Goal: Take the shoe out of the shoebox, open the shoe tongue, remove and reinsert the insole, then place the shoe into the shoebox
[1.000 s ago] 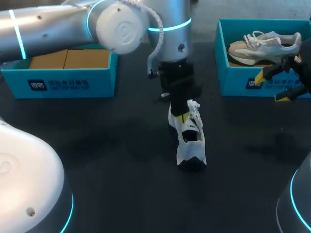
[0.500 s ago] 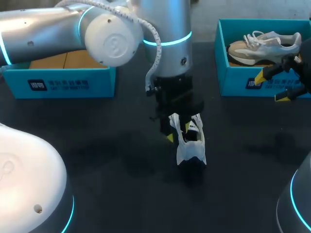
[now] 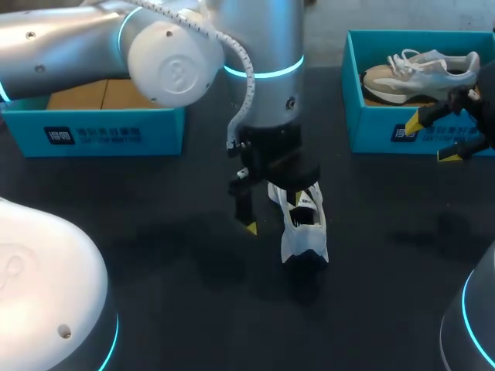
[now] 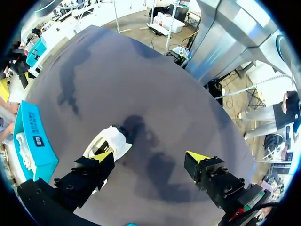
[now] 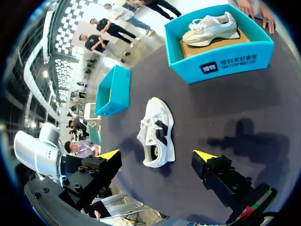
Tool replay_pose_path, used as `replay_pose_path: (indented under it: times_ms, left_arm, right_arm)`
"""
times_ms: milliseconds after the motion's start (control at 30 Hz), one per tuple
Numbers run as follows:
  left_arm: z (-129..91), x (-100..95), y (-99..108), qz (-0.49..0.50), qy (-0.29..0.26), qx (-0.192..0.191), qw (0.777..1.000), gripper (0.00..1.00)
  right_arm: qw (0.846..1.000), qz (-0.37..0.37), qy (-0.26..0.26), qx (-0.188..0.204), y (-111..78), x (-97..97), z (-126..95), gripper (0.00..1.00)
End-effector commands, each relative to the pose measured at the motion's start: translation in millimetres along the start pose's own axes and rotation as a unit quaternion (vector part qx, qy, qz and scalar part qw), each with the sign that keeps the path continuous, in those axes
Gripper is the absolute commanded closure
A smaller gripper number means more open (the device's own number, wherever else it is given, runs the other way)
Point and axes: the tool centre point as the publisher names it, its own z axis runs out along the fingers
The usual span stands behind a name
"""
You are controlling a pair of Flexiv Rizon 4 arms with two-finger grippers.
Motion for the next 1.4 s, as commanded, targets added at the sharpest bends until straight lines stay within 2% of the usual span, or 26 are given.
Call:
replay_pose_path:
  times_ms: [33, 200, 233, 300, 333, 400, 433, 500, 533, 567, 600, 633, 667, 800, 967, 1400]
  left_arm:
    - [0, -0.6, 0, 0.0, 0.001, 0.0, 1.0, 0.0]
    - [1, -0.6, -2, -0.013, -0.004, -0.006, 1.0, 0.0]
    - [3, -8.3, -5, -0.095, -0.004, -0.014, 0.995, 0.0]
    - [4, -9.4, -7, -0.122, -0.008, -0.017, 0.992, 0.0]
    - [8, -13.2, -8, -0.201, -0.028, -0.059, 0.977, 0.0]
    - [10, -13.9, -9, -0.226, -0.037, -0.061, 0.971, 0.0]
    - [11, -14.1, -12, -0.26, -0.05, -0.036, 0.964, 0.0]
    - [13, -15.0, -13, -0.287, -0.061, -0.042, 0.955, 0.0]
    - [17, -17.0, -14, -0.308, -0.057, -0.017, 0.95, 0.0]
    - [20, -19.7, -13, -0.33, -0.069, -0.037, 0.941, 0.0]
    - [20, -19.7, -13, -0.33, -0.069, -0.037, 0.941, 0.0]
    - [25, -24.1, -12, -0.337, -0.054, -0.012, 0.94, 0.0]
    - [27, -26.5, -12, -0.345, -0.063, -0.027, 0.936, 0.0]
    - [35, -32.8, -9, -0.366, -0.079, -0.011, 0.927, 0.0]
    - [49, -41.6, -8, -0.351, -0.08, 0.014, 0.933, 0.0]
    - [73, -59.1, -10, -0.344, -0.071, -0.005, 0.936, 0.0]
  right_arm:
    - [1.0, 0.001, -0.002, 0.0, -0.4, 0.5, 0, 0.0]
    - [1.0, 0.001, -0.002, 0.0, -0.4, 0.5, 0, 0.0]
    - [1.0, 0.001, -0.002, 0.0, -0.4, 0.5, 0, 0.0]
    - [1.0, 0.001, -0.002, 0.0, -0.4, 0.5, 0, 0.0]
    - [1.0, 0.001, -0.002, 0.0, -0.4, 0.5, 0, 0.0]
    - [1.0, 0.001, -0.002, 0.0, -0.4, 0.5, 0, 0.0]
    - [1.0, 0.001, -0.002, 0.0, -0.4, 0.5, 0, 0.0]
    - [1.0, 0.001, -0.002, 0.0, -0.4, 0.5, 0, 0.0]
    - [1.0, 0.001, -0.002, 0.0, -0.4, 0.5, 0, 0.0]
    - [1.0, 0.001, -0.002, 0.0, -0.4, 0.5, 0, 0.0]
    - [1.0, 0.001, -0.002, 0.0, -0.4, 0.5, 0, 0.0]
    - [1.0, 0.001, -0.002, 0.0, -0.4, 0.5, 0, 0.0]
    - [1.0, 0.001, -0.002, 0.0, -0.4, 0.5, 0, 0.0]
    - [1.0, 0.001, -0.002, 0.0, -0.4, 0.5, 0, 0.0]
    - [1.0, 0.001, -0.002, 0.0, -0.4, 0.5, 0, 0.0]
    - [1.0, 0.001, -0.002, 0.0, -0.4, 0.5, 0, 0.0]
